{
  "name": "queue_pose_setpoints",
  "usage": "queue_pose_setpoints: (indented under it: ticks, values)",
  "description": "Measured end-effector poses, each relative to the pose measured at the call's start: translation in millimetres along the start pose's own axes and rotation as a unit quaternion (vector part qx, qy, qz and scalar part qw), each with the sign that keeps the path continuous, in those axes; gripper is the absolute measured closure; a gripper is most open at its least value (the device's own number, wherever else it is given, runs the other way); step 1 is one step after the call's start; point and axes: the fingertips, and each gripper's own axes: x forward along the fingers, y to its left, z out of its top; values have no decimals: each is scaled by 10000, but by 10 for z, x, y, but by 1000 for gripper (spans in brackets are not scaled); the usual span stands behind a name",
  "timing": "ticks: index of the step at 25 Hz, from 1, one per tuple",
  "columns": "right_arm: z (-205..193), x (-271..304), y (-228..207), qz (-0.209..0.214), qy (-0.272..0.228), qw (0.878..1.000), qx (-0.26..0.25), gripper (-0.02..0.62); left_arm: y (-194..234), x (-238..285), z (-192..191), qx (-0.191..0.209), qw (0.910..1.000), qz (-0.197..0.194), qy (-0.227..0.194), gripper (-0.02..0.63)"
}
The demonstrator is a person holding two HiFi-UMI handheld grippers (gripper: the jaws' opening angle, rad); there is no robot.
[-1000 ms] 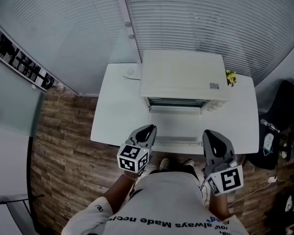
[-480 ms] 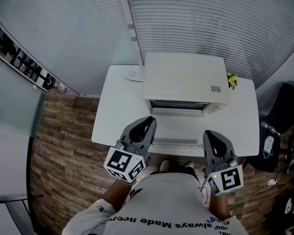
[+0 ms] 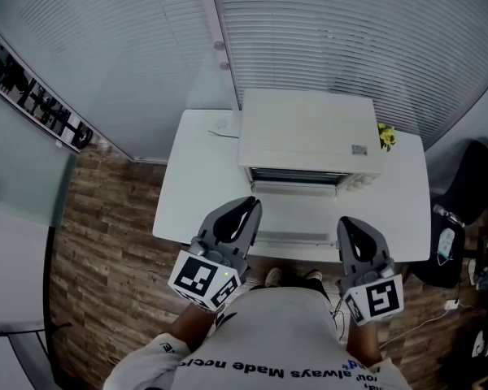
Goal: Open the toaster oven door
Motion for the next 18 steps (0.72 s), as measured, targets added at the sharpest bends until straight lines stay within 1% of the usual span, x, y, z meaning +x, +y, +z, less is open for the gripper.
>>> queue_pose_setpoints:
  ticks: [18]
  values:
    - [27, 7, -20, 3, 9, 10000, -99, 588, -7, -7, -55, -22, 10000, -3, 95, 558]
